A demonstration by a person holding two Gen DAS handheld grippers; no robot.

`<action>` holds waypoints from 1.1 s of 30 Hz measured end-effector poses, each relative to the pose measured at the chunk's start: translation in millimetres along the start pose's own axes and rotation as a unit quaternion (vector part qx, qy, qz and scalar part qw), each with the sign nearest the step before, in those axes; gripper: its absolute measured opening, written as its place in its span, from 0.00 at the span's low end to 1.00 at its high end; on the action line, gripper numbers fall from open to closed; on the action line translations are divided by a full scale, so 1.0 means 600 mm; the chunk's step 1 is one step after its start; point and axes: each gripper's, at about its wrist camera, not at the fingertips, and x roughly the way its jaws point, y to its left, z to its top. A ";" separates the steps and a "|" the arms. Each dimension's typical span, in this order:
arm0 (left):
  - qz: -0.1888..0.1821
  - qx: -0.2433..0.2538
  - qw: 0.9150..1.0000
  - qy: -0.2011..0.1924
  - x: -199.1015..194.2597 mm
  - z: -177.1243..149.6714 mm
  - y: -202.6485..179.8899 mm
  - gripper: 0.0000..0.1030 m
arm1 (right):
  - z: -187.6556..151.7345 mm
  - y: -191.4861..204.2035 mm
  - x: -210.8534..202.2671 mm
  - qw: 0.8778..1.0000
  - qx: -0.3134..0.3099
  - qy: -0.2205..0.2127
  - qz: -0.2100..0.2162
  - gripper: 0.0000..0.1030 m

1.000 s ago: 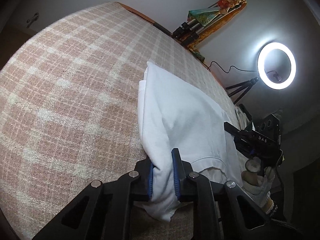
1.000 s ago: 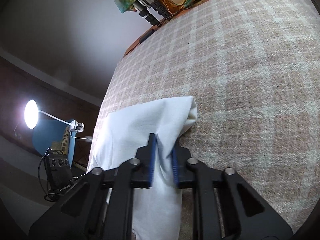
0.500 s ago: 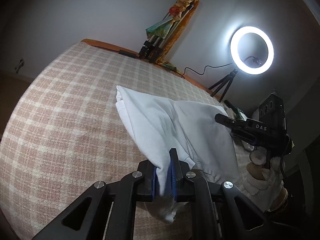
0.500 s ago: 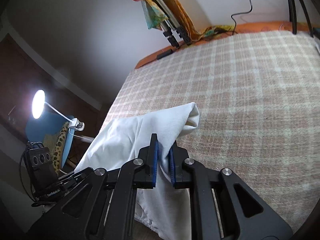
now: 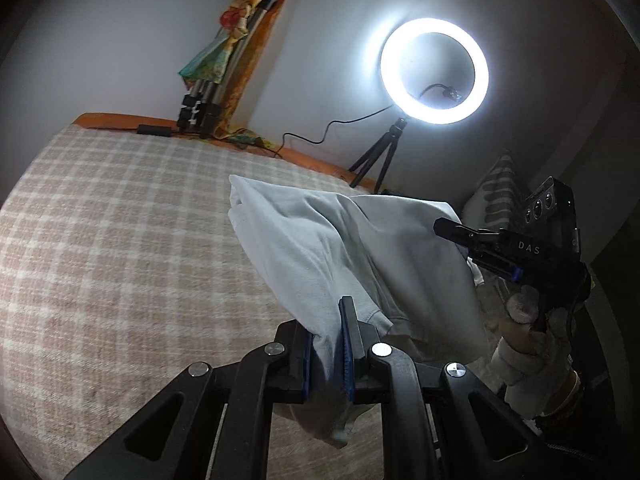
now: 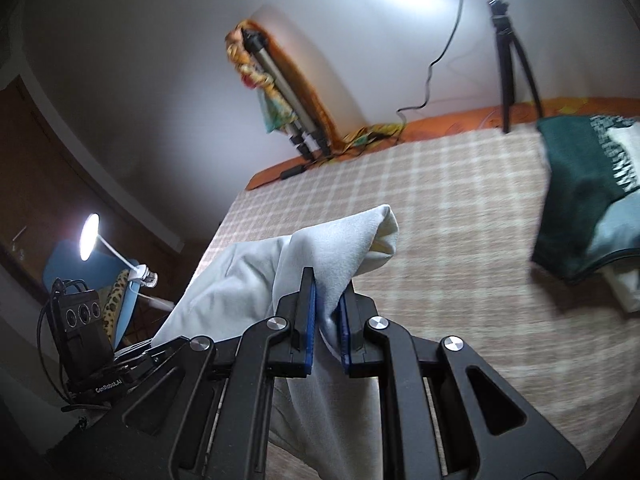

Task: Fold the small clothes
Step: 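Lift the folded shirt with both tools and carry it onto the dark green cloth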

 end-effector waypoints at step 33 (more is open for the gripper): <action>-0.028 0.172 0.984 0.023 0.467 0.146 -0.384 0.09 | 0.198 -0.437 -0.228 0.972 0.027 -0.112 -0.204 0.10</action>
